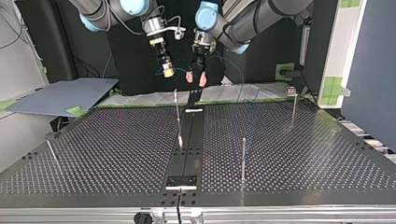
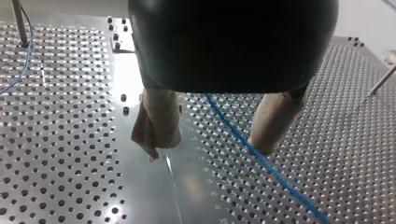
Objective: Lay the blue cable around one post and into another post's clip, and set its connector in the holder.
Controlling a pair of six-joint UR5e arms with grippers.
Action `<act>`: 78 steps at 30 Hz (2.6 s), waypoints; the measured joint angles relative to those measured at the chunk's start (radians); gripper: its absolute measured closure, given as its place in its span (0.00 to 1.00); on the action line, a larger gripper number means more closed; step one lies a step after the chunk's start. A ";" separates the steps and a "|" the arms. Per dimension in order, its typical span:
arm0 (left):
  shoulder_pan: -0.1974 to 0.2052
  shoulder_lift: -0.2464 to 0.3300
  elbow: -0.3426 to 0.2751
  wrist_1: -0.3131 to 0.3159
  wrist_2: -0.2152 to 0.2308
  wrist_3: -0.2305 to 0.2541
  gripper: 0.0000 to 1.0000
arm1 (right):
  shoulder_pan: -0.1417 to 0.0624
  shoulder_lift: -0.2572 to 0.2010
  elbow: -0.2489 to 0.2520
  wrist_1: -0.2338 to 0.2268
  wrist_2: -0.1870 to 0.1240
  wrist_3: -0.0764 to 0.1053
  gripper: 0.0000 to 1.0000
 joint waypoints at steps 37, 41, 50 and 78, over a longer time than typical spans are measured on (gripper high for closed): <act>-0.021 0.001 0.004 0.035 -0.201 0.299 0.86 | -0.096 -0.017 0.104 0.006 0.136 -0.041 0.99; -0.022 0.001 0.005 0.034 -0.212 0.342 0.86 | -0.134 -0.009 0.129 -0.027 0.121 -0.027 0.99; -0.032 0.001 0.005 0.054 -0.145 0.430 0.86 | -0.224 0.070 0.092 -0.093 0.071 -0.037 0.99; -0.017 -0.125 0.110 0.038 -0.097 0.709 0.86 | -0.246 0.339 -0.053 -0.155 0.048 -0.038 0.99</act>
